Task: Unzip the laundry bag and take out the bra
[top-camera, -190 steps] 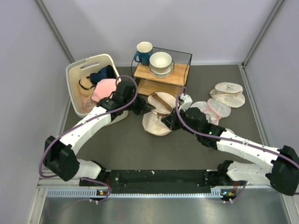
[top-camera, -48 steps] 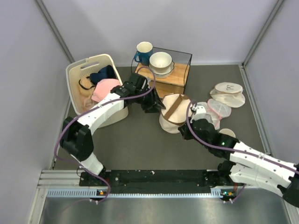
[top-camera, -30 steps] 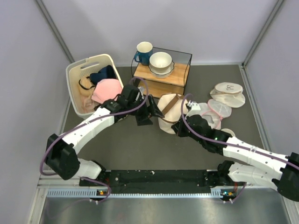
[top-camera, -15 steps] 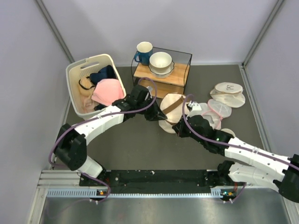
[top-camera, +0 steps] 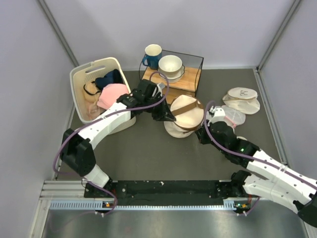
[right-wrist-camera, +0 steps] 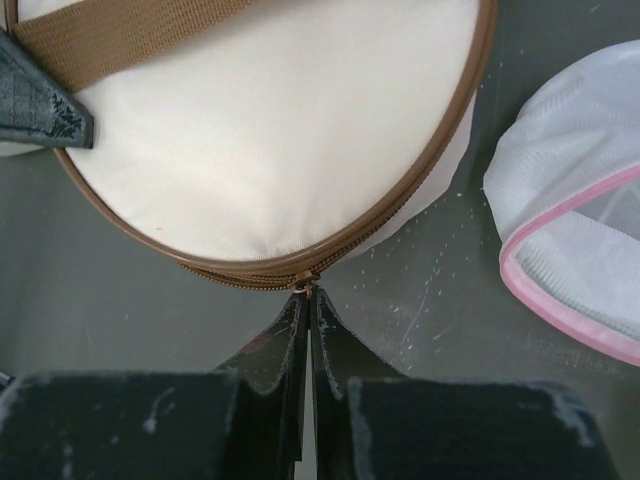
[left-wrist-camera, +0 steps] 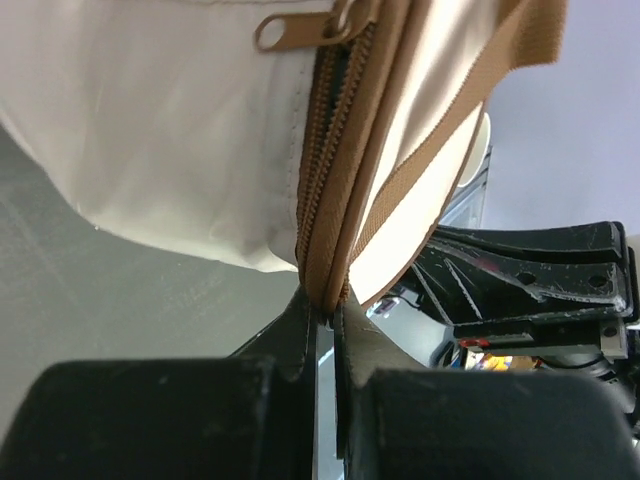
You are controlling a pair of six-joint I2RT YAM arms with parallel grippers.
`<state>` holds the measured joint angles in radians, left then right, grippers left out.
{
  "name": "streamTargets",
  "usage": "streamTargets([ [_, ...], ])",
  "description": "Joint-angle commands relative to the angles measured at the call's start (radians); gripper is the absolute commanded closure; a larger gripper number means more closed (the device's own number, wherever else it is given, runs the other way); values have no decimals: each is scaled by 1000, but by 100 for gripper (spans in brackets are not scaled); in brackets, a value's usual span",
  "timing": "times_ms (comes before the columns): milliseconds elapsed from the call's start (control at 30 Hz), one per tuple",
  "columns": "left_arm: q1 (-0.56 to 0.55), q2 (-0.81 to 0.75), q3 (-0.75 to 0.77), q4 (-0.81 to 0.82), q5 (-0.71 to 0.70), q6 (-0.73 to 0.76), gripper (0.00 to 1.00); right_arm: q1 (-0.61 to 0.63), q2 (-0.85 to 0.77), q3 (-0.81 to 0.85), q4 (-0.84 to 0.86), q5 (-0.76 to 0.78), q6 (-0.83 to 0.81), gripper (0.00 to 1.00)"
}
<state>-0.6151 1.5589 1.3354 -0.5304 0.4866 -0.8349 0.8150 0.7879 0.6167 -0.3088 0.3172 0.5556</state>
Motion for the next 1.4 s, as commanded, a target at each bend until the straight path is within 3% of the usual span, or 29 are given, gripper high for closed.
streamTargets([
  [0, 50, 78, 76, -45, 18, 120, 100, -13, 16, 6, -24, -30, 3, 100],
  [33, 58, 93, 88, -45, -2, 126, 98, -13, 17, 3, -10, -59, 16, 100],
  [67, 60, 107, 91, -46, -46, 128, 89, -13, 17, 0, 19, -76, 26, 100],
  [100, 60, 109, 90, -39, -71, 128, 65, -13, 17, -3, 33, -90, 39, 100],
  [233, 55, 57, 71, -19, -80, 96, 23, -13, 50, 9, 79, -125, 127, 100],
  [267, 54, 9, 62, -19, -91, 73, 17, -13, 63, 11, 92, -128, 139, 100],
  [367, 51, -100, -4, -13, -115, 8, 9, -13, 102, 21, 146, -153, 175, 100],
  [533, 28, -207, -182, 124, -63, -131, 5, -10, 158, 44, 198, -179, 168, 100],
  [733, -20, -174, -252, 234, -52, -214, 13, -8, 186, 55, 218, -191, 161, 100],
  [1033, -38, -30, -183, 293, -56, -204, 30, -7, 143, 35, 201, -185, 164, 100],
  [1100, -38, -4, -156, 279, -62, -190, 46, -7, 128, 26, 186, -181, 158, 100],
  [1133, -37, 15, -147, 268, -65, -184, 73, -5, 108, 23, 177, -181, 152, 100],
  [1167, -34, 21, -137, 242, -60, -178, 90, -8, 96, 14, 165, -178, 142, 100],
  [1200, -31, 24, -121, 234, -54, -159, 100, -10, 80, 5, 140, -176, 117, 100],
  [1367, -5, 13, -65, 152, -16, -63, 100, -123, -64, -69, 31, -207, 14, 100],
])
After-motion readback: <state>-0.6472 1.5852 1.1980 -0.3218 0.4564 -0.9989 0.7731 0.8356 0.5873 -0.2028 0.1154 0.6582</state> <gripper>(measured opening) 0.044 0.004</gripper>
